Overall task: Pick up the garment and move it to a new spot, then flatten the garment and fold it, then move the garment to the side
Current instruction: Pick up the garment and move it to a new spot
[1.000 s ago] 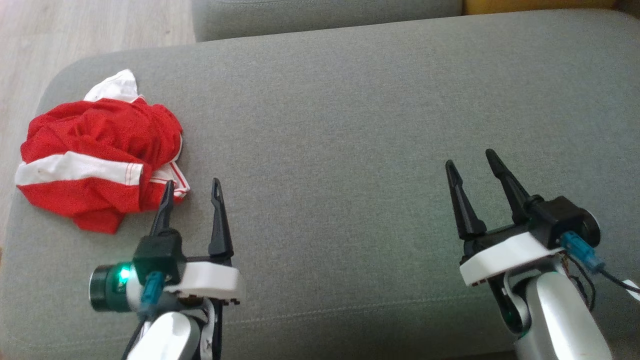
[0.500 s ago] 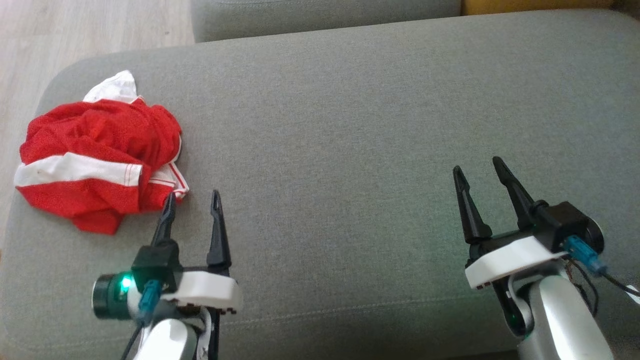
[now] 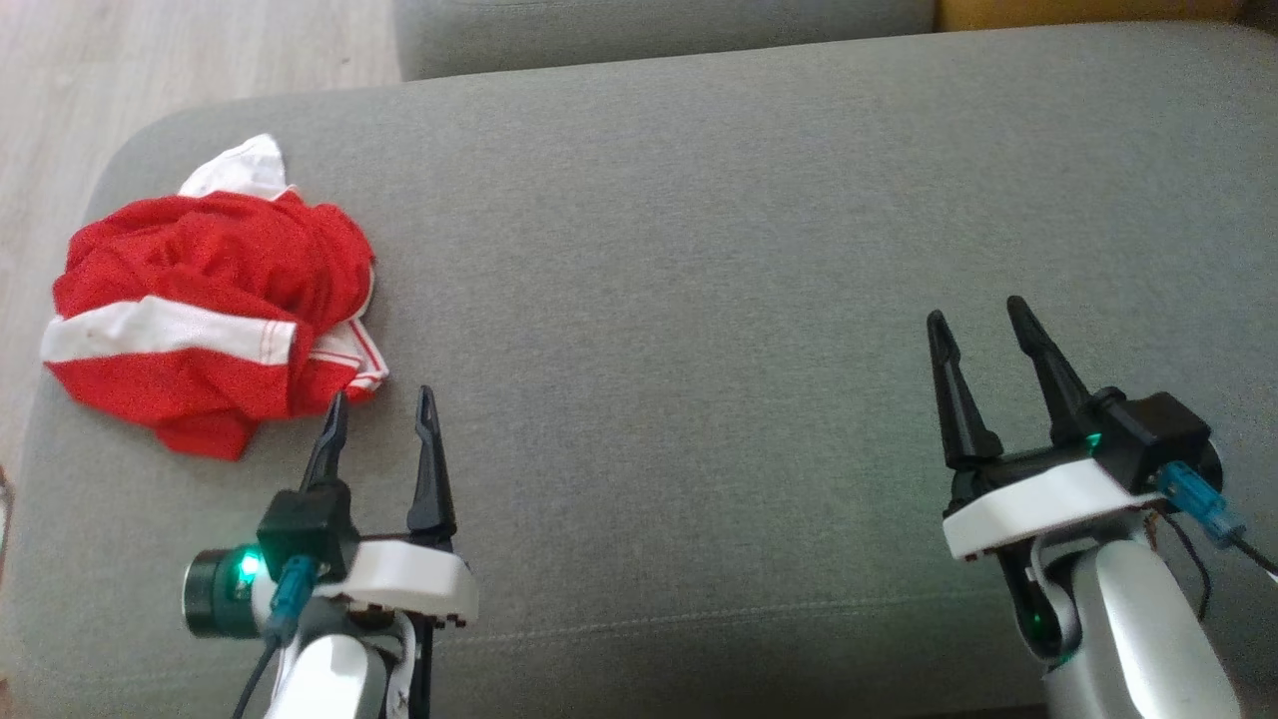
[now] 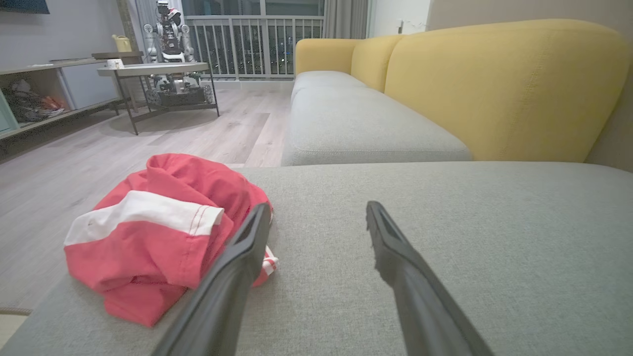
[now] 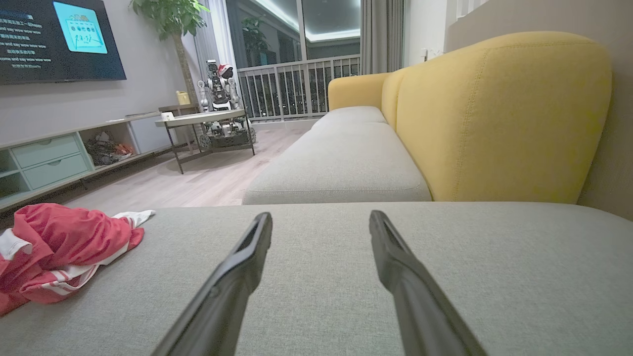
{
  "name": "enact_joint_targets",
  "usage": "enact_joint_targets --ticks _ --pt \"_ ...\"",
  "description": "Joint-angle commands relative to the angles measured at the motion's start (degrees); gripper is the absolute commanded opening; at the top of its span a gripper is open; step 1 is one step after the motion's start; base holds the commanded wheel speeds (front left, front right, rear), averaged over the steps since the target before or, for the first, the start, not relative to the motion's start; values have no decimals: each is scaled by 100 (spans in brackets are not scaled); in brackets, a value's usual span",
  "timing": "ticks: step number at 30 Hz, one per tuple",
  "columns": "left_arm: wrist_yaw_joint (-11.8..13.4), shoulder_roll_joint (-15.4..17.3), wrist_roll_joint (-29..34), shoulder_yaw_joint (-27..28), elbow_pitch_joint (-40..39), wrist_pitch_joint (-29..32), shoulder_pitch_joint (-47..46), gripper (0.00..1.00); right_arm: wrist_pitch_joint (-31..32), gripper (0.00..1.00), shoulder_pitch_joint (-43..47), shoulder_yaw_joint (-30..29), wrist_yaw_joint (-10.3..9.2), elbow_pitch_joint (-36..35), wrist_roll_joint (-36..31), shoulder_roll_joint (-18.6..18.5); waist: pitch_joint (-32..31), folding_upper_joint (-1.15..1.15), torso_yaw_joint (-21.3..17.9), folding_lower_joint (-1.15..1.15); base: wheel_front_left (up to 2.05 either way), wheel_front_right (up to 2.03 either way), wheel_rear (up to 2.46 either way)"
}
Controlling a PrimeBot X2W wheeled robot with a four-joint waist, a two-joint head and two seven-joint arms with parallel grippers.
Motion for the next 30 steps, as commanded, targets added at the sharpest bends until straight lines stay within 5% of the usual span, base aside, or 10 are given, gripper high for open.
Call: enact_joint_targets --ticks 1,30 --pt "-30 -9 75 236 -158 -45 -236 100 -54 100 -221 102 -1 -225 -49 -41 7 0 70 0 0 0 0" --pt "-168 -152 320 1011 -422 -45 512 100 -54 100 288 1225 -1 -381 -11 -41 -378 0 2656 0 0 0 0"
